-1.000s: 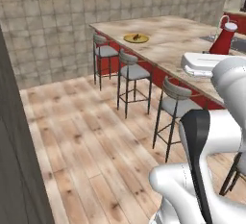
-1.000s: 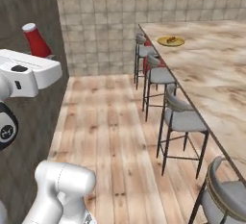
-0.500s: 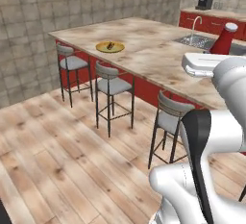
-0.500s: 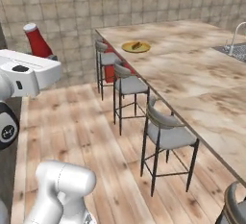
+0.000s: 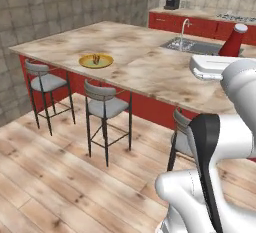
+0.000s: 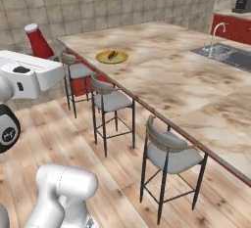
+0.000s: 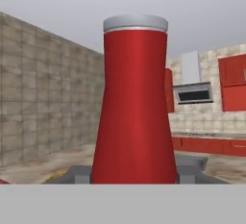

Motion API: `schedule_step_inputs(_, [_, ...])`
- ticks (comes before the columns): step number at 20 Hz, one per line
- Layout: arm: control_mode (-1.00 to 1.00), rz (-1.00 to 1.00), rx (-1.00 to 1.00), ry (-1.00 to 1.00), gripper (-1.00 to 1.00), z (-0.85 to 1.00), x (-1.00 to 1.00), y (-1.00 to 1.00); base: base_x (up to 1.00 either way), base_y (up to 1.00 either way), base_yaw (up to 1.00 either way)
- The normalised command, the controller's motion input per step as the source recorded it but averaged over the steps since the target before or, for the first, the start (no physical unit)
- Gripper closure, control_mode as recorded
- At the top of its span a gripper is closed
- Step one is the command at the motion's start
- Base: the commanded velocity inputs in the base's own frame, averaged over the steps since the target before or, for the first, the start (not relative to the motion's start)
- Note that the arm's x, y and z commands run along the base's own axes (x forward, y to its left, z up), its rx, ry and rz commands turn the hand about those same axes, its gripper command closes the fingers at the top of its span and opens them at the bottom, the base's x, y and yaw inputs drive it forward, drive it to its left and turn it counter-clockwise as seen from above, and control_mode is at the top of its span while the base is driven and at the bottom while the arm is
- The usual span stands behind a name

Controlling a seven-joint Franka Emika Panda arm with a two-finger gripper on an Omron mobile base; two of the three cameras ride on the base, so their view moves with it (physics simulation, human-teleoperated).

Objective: Move the hot dog bun to the plate on the dining table and place the condiment next to that plate. Then navigate to the fridge and take the sausage and place it on the plate as well.

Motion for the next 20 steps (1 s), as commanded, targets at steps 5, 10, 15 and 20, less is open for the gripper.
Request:
schedule_step_inputs(5, [1.0, 0.0, 0.0, 0.0, 1.0, 0.0, 0.0, 0.0, 1.0, 0.95, -0.4])
schedule_step_inputs(10, [1.0, 0.0, 0.0, 0.0, 1.0, 0.0, 0.0, 0.0, 1.0, 1.0, -0.39])
schedule_step_inputs(15, [1.0, 0.0, 0.0, 0.0, 1.0, 0.0, 0.0, 0.0, 1.0, 1.0, -0.4])
schedule_step_inputs(20, [1.0, 0.0, 0.0, 0.0, 1.0, 0.0, 0.0, 0.0, 1.0, 0.95, -0.41])
